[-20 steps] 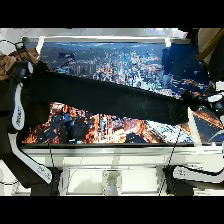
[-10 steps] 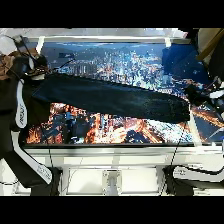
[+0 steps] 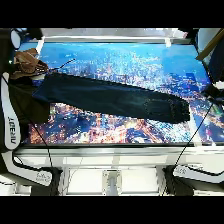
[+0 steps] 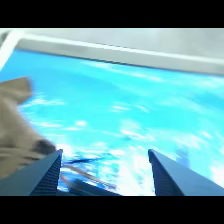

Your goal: Fold the clothes and pants, and hang the long-sleeved shirts on hangers.

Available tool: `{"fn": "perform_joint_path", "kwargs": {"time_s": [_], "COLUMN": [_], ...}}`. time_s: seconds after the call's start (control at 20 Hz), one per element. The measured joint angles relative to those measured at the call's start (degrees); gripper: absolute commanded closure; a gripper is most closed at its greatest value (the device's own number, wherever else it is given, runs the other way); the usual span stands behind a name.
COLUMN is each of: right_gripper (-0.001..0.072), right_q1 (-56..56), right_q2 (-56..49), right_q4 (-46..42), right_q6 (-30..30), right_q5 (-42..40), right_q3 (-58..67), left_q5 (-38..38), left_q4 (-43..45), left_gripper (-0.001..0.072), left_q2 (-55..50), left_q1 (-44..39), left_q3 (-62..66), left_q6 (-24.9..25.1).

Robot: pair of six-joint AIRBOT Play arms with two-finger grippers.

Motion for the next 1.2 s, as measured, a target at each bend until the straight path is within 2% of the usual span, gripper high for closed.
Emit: {"fn": "perform_joint_path", "kwargs": {"time_s": [0.05, 0.1, 0.35, 0.55, 0.8, 0.85, 0.9, 0.95, 1.0, 1.05, 1.1, 1.2], "right_gripper": [0.0017, 0.0005, 0.0003, 0.0004, 0.0027, 0.0097, 0.0318, 0.0536, 0.0657, 0.066, 0.066, 0.0661], "right_q1": [-1.73, -3.58, -8.66, -9.6, -8.11, -7.3, -6.36, -5.51, -4.74, -4.17, -3.93, -3.76], "right_q2": [-1.73, -3.89, -14.4, -21.73, -26.14, -26.47, -26.77, -27.02, -27.08, -27.06, -26.8, -25.59], "right_q4": [2.36, 4.87, 14.36, 20.26, 24.2, 24.74, 25.05, 25.11, 26.12, 27.58, 29.42, 35.6], "right_q6": [-1.55, -3.32, -10.58, -15.76, -19.34, -20.15, -20.92, -21.55, -22.29, -23.15, -24.04, -25.35], "right_q5": [2.86, 6.1, 13.29, 14.69, 14.49, 14.47, 14.36, 14.27, 14.73, 15.69, 17.16, 20.7], "right_q3": [0.31, 0.48, 0.98, 1.03, 1.05, 1.09, 1.09, 1.07, 1.09, 1.09, 1.09, 1.29], "left_q5": [-1.4, -2.82, -6.78, -8.17, -11.78, -12.26, -12.57, -13.09, -13.29, -13.46, -13.51, -13.7], "left_q4": [0.0, 0.0, 0.02, 0.07, -0.04, -0.26, -0.72, -1.6, -2.78, -4.2, -5.64, -8.79], "left_gripper": [0.011, 0.011, 0.0111, 0.0111, 0.0111, 0.0111, 0.0115, 0.0196, 0.0383, 0.0623, 0.0694, 0.0695], "left_q2": [0.48, 0.81, 1.44, 1.49, 0.83, 0.48, -0.07, -0.7, -1.53, -2.38, -3.5, -6.1], "left_q1": [-2.03, -4.0, -11.54, -14.12, -15.1, -15.28, -15.41, -15.54, -15.76, -16.04, -16.44, -17.59], "left_q3": [0.02, 0.04, 0.09, 0.09, 0.09, 0.07, 0.07, 0.07, 0.07, 0.07, 0.07, 0.07], "left_q6": [1.75, 3.26, 7.08, 8.02, 8.2, 8.31, 8.31, 8.31, 8.31, 8.31, 8.31, 8.35]}}
